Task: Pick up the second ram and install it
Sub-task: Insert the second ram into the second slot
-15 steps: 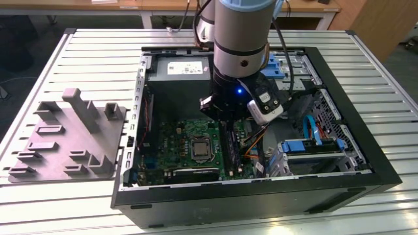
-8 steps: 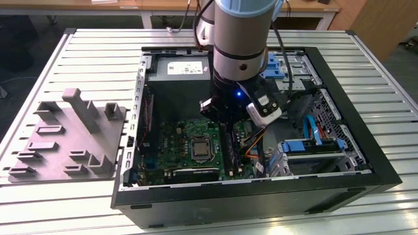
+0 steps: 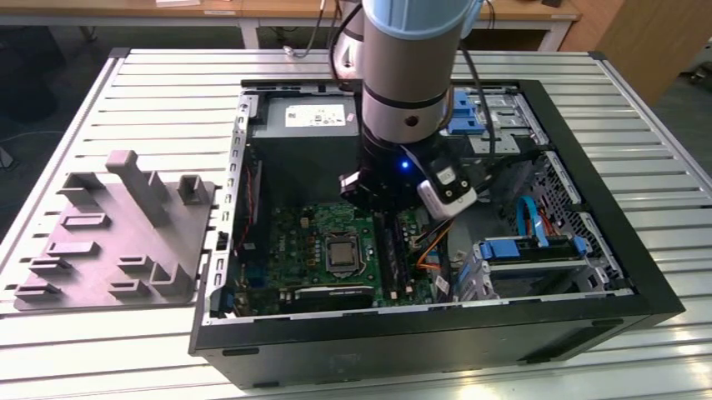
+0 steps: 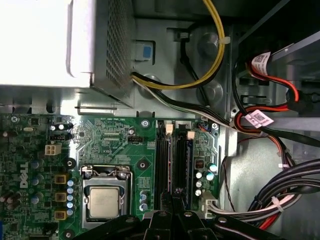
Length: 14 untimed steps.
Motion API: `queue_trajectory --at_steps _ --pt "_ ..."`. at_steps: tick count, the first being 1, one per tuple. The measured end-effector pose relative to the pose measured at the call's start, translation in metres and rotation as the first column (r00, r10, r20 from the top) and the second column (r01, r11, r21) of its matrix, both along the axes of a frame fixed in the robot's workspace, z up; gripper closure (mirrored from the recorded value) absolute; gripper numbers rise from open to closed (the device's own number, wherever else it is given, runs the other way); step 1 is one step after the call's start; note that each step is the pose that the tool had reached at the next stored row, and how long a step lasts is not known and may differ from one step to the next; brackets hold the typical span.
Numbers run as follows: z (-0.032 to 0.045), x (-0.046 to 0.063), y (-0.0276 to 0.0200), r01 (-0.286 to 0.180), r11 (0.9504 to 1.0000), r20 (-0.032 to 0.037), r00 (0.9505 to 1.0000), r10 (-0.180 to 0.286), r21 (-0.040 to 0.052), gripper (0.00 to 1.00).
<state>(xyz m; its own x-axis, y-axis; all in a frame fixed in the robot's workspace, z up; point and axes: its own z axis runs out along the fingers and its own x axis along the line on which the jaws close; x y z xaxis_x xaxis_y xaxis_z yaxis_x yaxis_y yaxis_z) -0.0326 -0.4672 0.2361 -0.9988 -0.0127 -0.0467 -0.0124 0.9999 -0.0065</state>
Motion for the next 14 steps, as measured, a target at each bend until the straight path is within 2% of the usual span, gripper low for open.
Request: queue_trajectory --at_steps 5,14 --pt "-0.0039 -0.0032 0.0000 0.000 1.0000 0.0029 1.0000 0.000 0.0001 0.89" --pt "-0.0097 -0.0043 0.0000 0.000 1.0000 0.0037 1.0000 0.000 0.0000 0.89"
